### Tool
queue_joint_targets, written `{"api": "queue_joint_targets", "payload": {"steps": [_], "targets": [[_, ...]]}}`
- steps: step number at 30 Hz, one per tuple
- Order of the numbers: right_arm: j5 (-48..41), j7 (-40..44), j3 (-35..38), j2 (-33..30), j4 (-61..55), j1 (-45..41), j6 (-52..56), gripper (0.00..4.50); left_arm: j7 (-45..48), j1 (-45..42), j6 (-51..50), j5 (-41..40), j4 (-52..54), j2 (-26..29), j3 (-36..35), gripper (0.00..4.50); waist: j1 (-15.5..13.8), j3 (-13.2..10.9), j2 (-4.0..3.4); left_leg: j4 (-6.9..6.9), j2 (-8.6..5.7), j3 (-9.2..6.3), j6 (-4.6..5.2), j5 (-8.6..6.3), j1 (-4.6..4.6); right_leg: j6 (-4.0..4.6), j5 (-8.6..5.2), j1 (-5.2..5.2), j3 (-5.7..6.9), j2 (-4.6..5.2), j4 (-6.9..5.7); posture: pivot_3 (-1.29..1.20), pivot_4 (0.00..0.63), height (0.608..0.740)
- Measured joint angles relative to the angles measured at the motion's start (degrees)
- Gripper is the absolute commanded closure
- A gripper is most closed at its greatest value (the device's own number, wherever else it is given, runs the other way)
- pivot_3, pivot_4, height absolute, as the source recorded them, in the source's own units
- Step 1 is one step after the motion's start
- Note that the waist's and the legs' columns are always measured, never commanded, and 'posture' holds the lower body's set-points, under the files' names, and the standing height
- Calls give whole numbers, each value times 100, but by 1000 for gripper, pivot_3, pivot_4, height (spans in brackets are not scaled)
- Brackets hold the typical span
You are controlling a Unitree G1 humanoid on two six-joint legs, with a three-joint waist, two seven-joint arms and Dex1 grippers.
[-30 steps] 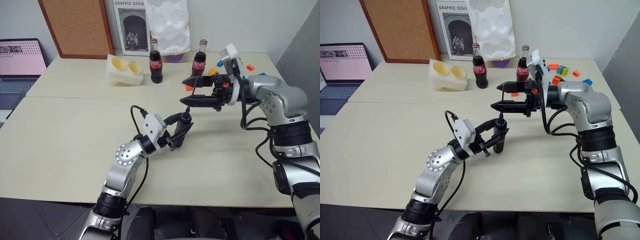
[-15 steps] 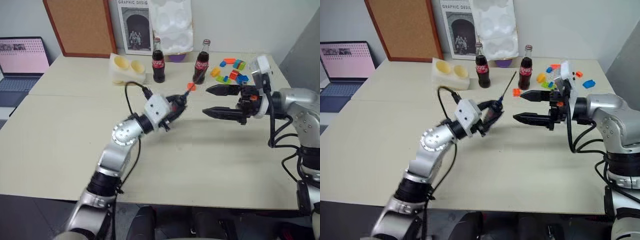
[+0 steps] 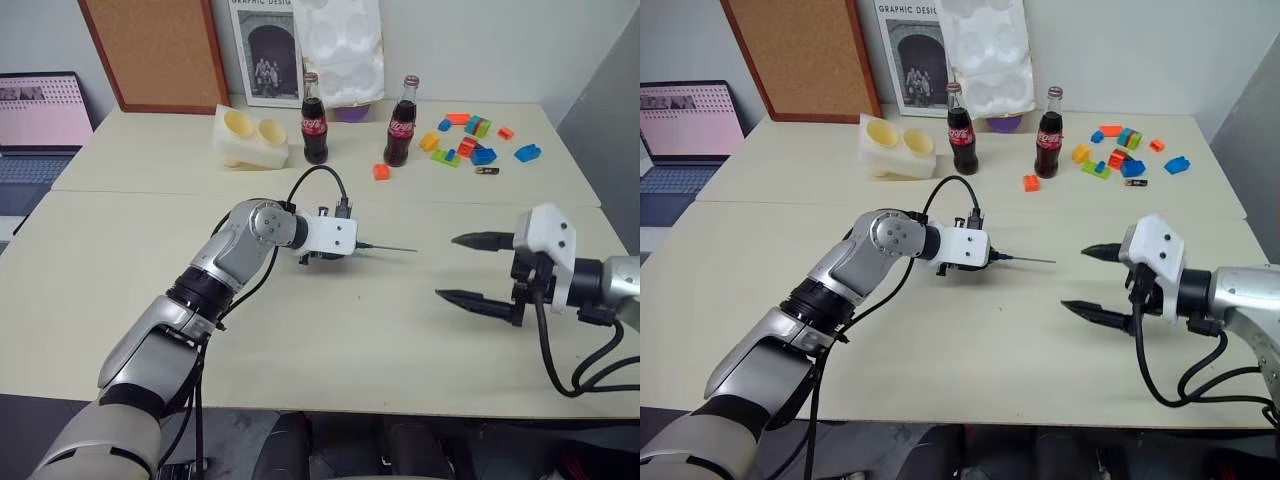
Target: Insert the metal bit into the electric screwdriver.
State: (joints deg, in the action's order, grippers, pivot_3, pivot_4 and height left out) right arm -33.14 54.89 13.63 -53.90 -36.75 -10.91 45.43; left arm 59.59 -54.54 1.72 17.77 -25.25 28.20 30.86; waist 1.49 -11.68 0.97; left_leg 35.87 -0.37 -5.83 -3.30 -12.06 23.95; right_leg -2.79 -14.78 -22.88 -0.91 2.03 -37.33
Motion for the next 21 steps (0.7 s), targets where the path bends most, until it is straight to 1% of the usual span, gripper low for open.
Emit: {"api": "queue_joint_targets", "payload": {"steps": [3, 5, 6, 7, 9, 16, 17, 21], "targets": [[12, -69, -26, 0, -118, 123, -6, 0, 198, -99, 182, 136, -334, -150, 96, 2847, 9, 0, 0, 7, 0, 3, 0, 0, -2, -1, 1, 1, -3, 0, -6, 0, 150, 740], [-20, -156, -21, 1, -200, 167, 1, 0, 276, -120, 281, 201, -485, -214, 116, 2149, 12, 0, 0, 8, 1, 2, 0, 0, -4, -1, 1, 1, -4, 0, -10, 0, 150, 740], [-38, -201, -14, 1, -252, 215, 10, 0, 332, -156, 341, 210, -543, -224, 117, 2094, 12, 1, 1, 8, 1, 0, 0, 0, -5, -1, 0, 2, -2, 0, -12, 0, 150, 740], [-85, -252, 3, 1, -297, 272, 20, 0, 377, -178, 390, 201, -625, -240, 98, 1921, 12, 1, 1, 8, 1, 0, 0, 0, -6, -1, 0, 2, -2, -1, -14, 0, 150, 740], [-148, -283, 26, 1, -354, 344, 36, 0, 421, -201, 449, 193, -715, -259, 57, 1402, 13, 1, 1, 10, 1, 0, 0, 0, -8, -2, 0, 2, -3, -1, -22, 0, 150, 740], [-295, -394, 92, -115, -453, 392, 87, 0, 484, -227, 637, 195, -893, -274, -35, 147, 14, 5, 1, 17, 2, -1, 1, 1, -33, -2, 0, 19, -4, -1, -45, 0, 150, 740], [-314, -394, 93, -134, -453, 394, 104, 0, 484, -228, 638, 195, -904, -283, -46, 50, 14, 5, 1, 17, 2, 0, 1, 1, -42, -1, -1, 28, -4, -1, -45, 0, 150, 740], [-375, -387, 94, -229, -445, 381, 115, 0, 500, -227, 545, 76, -1030, -391, -245, 50, 10, 5, 2, 18, 1, -2, 1, 1, -60, -1, -1, 53, -3, 0, -40, 0, 150, 740]]}}
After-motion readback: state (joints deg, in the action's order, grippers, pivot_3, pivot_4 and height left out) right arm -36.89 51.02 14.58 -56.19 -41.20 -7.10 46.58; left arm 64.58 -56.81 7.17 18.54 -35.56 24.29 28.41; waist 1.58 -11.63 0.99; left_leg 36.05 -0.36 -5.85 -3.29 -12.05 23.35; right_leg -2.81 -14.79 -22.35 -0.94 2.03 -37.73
